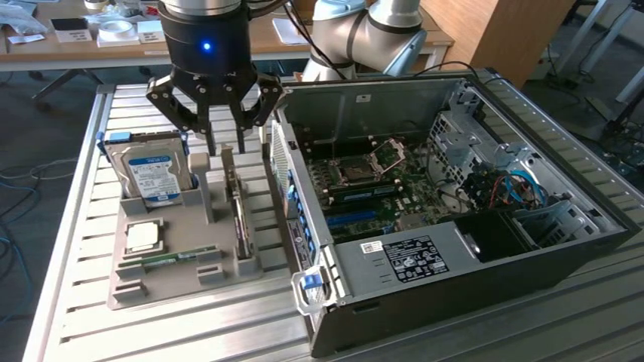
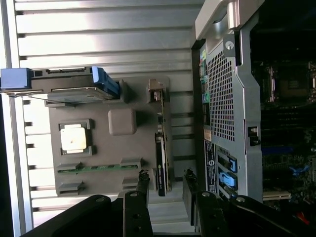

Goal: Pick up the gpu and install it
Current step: 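Pick up the gpu and move the gpu toward the slot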

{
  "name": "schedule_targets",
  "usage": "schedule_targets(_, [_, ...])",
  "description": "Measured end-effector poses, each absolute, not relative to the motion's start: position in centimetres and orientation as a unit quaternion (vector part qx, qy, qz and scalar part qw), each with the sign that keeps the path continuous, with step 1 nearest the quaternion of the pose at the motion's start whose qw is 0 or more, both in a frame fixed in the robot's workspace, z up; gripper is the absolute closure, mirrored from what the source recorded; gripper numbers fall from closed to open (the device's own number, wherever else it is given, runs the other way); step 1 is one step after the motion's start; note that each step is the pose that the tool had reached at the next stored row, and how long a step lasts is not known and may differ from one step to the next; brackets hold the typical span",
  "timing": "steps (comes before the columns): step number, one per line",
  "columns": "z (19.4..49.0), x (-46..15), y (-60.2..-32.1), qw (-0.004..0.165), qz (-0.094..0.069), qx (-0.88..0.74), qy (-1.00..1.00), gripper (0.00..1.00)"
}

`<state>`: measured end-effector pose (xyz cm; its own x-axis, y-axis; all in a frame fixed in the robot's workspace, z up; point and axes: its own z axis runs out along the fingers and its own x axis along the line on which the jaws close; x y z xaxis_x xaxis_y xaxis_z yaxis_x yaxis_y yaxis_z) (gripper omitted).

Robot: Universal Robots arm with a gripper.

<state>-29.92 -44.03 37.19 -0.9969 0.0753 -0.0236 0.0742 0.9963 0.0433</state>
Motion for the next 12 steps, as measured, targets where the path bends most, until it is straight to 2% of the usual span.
schedule_targets(12, [37.02, -29.92, -44.03, 0.013, 0.021, 0.037, 0.999, 0.58])
